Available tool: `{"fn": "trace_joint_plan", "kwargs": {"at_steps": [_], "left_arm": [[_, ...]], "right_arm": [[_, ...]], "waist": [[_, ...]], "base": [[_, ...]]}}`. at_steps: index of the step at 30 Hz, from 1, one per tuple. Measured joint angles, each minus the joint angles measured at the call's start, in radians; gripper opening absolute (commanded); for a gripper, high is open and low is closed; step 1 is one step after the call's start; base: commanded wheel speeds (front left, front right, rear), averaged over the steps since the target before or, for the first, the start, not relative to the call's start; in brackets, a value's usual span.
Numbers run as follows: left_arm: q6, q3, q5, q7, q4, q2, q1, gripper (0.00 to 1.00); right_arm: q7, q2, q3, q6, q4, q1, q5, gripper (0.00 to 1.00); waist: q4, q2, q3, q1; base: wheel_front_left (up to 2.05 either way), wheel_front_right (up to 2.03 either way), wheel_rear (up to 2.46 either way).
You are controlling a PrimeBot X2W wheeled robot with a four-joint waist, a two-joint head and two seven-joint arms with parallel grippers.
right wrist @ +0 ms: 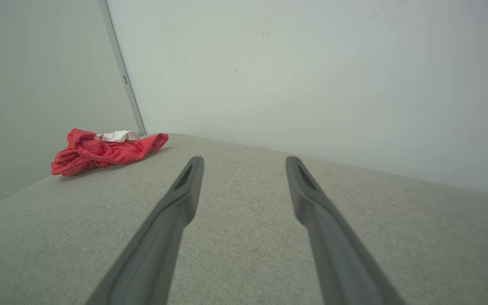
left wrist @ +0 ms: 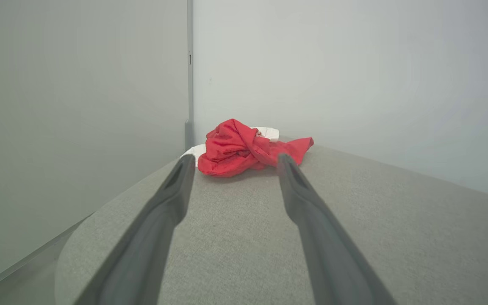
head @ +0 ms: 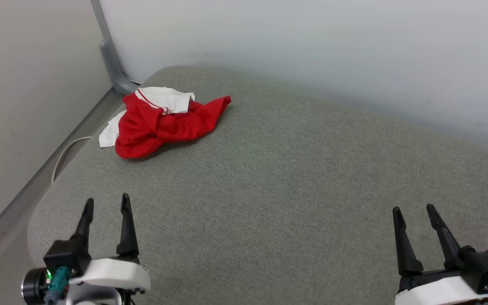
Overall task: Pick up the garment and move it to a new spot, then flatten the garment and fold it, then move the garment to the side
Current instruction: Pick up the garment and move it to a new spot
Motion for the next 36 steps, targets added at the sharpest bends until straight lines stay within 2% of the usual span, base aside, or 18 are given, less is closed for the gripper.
{"fn": "trace_joint_plan", "kwargs": {"at_steps": [5,10,14,20,23,27,30,36], "left_arm": [[-0.062,0.078,0.000,0.000,0.009,0.013,-0.142,1.00],[-0.099,0.169,-0.036,0.000,0.033,0.046,-0.332,1.00],[-0.121,0.217,-0.073,0.000,0.087,0.104,-0.483,1.00],[-0.138,0.209,-0.144,0.022,0.218,0.226,-0.674,1.00],[-0.140,0.187,-0.205,0.104,0.284,0.286,-0.758,1.00],[-0.142,0.103,-0.307,0.258,0.360,0.361,-0.836,1.00],[-0.142,0.063,-0.405,0.405,0.420,0.409,-0.884,1.00],[-0.143,-0.002,-0.525,0.675,0.522,0.484,-0.936,1.00]], "right_arm": [[0.000,0.000,0.000,0.000,-0.025,-0.030,-0.034,1.00],[0.000,0.000,-0.001,0.000,-0.068,-0.090,-0.083,1.00],[0.000,0.000,-0.010,0.000,-0.113,-0.128,-0.119,1.00],[0.000,0.000,-0.025,0.000,-0.174,-0.165,-0.158,1.00],[0.000,0.000,-0.026,0.000,-0.205,-0.182,-0.179,1.00],[0.000,-0.004,-0.028,0.000,-0.238,-0.201,-0.194,1.00],[0.000,-0.014,-0.028,0.000,-0.260,-0.213,-0.197,1.00],[0.000,-0.036,-0.026,0.000,-0.292,-0.241,-0.204,1.00]], "waist": [[-0.021,0.0000,0.048,0.0000],[-0.048,0.0000,0.130,0.0001],[-0.077,0.0000,0.206,0.0001],[-0.115,0.0000,0.321,0.0003],[-0.131,0.0000,0.375,0.0002],[-0.149,0.0000,0.439,0.0003],[-0.159,0.0000,0.479,0.0003],[-0.174,0.0000,0.542,0.0002]], "base": [[0.00,0.00,0.00],[0.00,0.00,0.00],[0.00,0.00,0.00],[0.00,0.00,0.00],[0.00,0.00,0.00],[0.00,0.00,0.00],[0.00,0.00,0.00],[0.00,0.00,0.00]]}}
